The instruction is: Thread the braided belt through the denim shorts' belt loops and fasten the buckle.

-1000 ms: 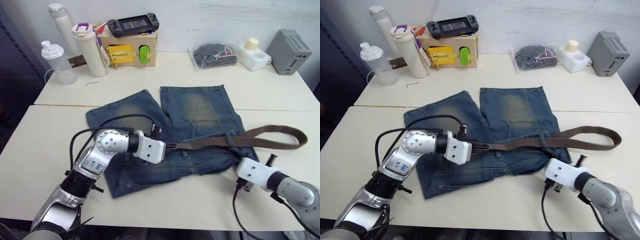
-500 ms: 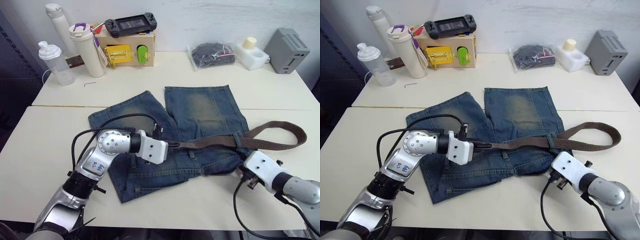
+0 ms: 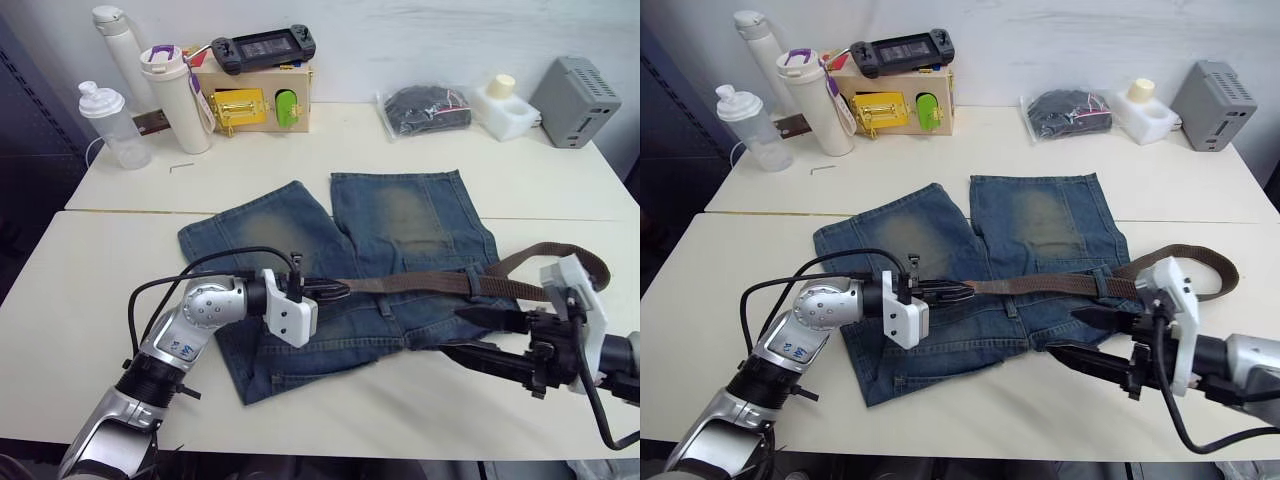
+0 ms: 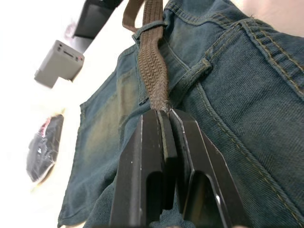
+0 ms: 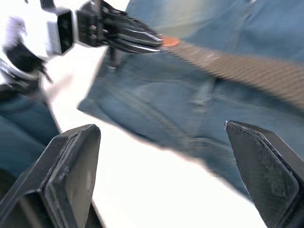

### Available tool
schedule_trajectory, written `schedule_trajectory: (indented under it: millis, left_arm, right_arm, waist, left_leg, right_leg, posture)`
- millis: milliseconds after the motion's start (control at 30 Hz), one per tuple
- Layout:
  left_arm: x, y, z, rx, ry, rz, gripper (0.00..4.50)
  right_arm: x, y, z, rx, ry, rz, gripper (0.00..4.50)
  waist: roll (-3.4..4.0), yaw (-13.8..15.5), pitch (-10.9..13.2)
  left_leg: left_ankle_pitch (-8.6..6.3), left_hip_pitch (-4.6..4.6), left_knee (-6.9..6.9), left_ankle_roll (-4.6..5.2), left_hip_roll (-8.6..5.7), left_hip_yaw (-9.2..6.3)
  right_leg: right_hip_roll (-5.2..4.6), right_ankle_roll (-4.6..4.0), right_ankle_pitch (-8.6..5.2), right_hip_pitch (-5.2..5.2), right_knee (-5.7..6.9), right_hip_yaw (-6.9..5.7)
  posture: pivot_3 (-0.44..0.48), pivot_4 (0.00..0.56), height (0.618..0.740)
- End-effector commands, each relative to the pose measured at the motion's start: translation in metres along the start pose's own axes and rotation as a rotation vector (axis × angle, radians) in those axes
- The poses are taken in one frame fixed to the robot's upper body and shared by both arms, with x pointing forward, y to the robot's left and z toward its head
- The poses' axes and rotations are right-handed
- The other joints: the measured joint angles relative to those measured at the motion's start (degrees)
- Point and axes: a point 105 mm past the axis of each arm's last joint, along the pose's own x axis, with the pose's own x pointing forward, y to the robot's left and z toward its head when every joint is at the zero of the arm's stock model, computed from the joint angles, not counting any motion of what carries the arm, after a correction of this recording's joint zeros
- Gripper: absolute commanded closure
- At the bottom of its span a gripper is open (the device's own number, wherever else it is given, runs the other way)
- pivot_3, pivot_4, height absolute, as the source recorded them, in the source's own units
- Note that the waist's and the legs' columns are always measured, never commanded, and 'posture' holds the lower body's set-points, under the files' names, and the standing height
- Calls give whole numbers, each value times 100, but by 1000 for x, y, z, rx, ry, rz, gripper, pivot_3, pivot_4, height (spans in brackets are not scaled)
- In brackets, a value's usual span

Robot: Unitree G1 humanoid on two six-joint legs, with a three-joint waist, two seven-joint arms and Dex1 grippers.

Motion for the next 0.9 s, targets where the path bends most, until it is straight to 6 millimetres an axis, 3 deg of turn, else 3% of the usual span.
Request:
schedule_trajectory:
  millis: [33,167,267,367,700,900]
  left_arm:
    - [0,6,9,74,-42,50,4500]
    - [2,6,11,79,-64,64,4500]
    - [2,6,12,79,-70,70,4500]
    - [1,5,11,81,-65,65,4500]
    - [0,7,10,92,-63,62,4500]
    - [-1,10,14,98,-87,63,4500]
  right_arm:
    - [39,-11,-17,465,-195,-74,61]
    - [71,-8,-20,726,-324,-128,61]
    - [81,-12,-13,876,-409,-161,61]
    - [79,-13,-5,931,-470,-174,61]
    - [54,-40,-6,923,-522,-334,61]
    - [52,-48,-5,896,-516,-353,2670]
  waist:
    - [-10,-39,4]
    - [18,-154,3]
    - [21,-190,1]
    - [27,-198,-2]
    - [41,-307,0]
    - [48,-307,1]
  left_leg:
    - [0,-2,-1,-1,10,-3]
    - [0,-37,11,0,-8,-4]
    - [0,-35,10,-1,-9,-11]
    - [1,-36,1,-2,-10,-18]
    - [1,-36,-5,-2,-11,-21]
    - [1,-37,-6,-2,-11,-20]
  right_leg:
    - [6,0,0,2,-4,-6]
    - [-6,5,3,-26,31,-6]
    - [-6,6,3,-28,22,-6]
    - [-6,6,3,-31,20,-8]
    - [-6,6,3,-31,21,-6]
    - [-5,6,3,-31,21,-6]
  posture:
    - [0,150,740]
    - [0,150,740]
    - [0,150,740]
    - [0,150,740]
    - [0,150,740]
    - [0,150,740]
